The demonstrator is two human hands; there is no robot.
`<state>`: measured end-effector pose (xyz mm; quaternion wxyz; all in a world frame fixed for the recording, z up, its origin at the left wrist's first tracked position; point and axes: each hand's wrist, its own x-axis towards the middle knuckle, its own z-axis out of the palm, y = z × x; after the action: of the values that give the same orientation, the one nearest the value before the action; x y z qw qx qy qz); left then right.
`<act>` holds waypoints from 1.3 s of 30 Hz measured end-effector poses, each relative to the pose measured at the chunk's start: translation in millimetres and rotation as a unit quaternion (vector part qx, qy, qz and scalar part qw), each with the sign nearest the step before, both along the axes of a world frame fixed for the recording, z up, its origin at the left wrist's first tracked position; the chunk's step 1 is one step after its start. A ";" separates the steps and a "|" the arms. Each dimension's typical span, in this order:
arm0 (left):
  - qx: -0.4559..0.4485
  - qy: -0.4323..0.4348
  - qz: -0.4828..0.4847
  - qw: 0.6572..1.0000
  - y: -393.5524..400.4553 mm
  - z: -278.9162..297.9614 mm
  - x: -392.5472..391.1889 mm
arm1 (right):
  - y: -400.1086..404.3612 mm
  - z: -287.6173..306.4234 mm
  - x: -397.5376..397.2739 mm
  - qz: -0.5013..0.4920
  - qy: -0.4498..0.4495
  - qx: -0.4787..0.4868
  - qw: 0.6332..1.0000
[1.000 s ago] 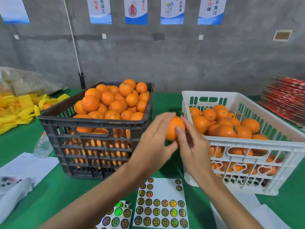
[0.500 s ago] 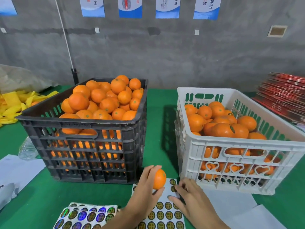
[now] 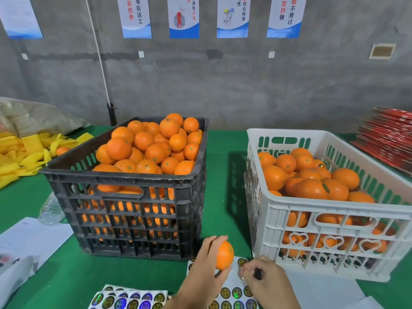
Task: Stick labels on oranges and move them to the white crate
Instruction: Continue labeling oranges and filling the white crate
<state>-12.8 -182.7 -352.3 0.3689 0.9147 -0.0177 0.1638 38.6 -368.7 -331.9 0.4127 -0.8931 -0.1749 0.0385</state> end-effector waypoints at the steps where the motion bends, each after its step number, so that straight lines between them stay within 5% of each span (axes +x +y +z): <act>1: -0.002 0.000 -0.001 1.000 0.8 0.5 -0.6 | -0.1 0.3 1.1 0.001 0.004 -0.005 1.000; 5: 0.004 0.009 -0.005 1.000 3.1 1.8 -3.2 | -1.4 1.0 2.2 0.006 -0.018 -0.033 0.999; 12: 0.000 0.035 -0.002 0.999 3.9 4.1 -5.1 | -9.2 0.0 -6.5 0.087 -0.205 -0.152 0.963; 19: -0.074 0.038 -0.001 0.997 4.5 15.3 -5.2 | 12.1 41.5 -19.1 -0.013 -0.275 -0.072 0.959; 23: -0.113 -0.015 -0.008 0.993 3.9 54.5 -1.8 | 34.4 80.7 -19.1 0.005 -0.369 -0.098 0.924; 26: -0.126 -0.040 -0.007 0.991 5.7 100.2 3.2 | 44.5 111.8 -14.1 0.027 -0.380 -0.008 0.924; 30: -0.087 -0.088 0.008 0.992 13.9 167.4 10.9 | 44.5 164.6 -5.8 0.043 -0.407 0.081 0.909; 34: 0.014 -0.139 0.041 0.989 10.6 219.0 19.4 | 45.0 203.0 -6.9 -0.017 -0.506 -0.062 0.860; 37: 0.054 -0.146 0.082 0.984 4.0 235.1 21.4 | 48.7 219.6 -6.7 -0.049 -0.464 -0.109 0.878; 39: 0.054 -0.169 0.085 0.980 2.7 242.5 22.9 | 50.2 227.3 -0.2 -0.017 -0.409 -0.050 0.911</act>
<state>10.0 -180.0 -109.7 0.2951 0.8906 -0.0105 0.3459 38.4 -318.4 -104.6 0.2599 -0.8530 -0.3111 -0.3287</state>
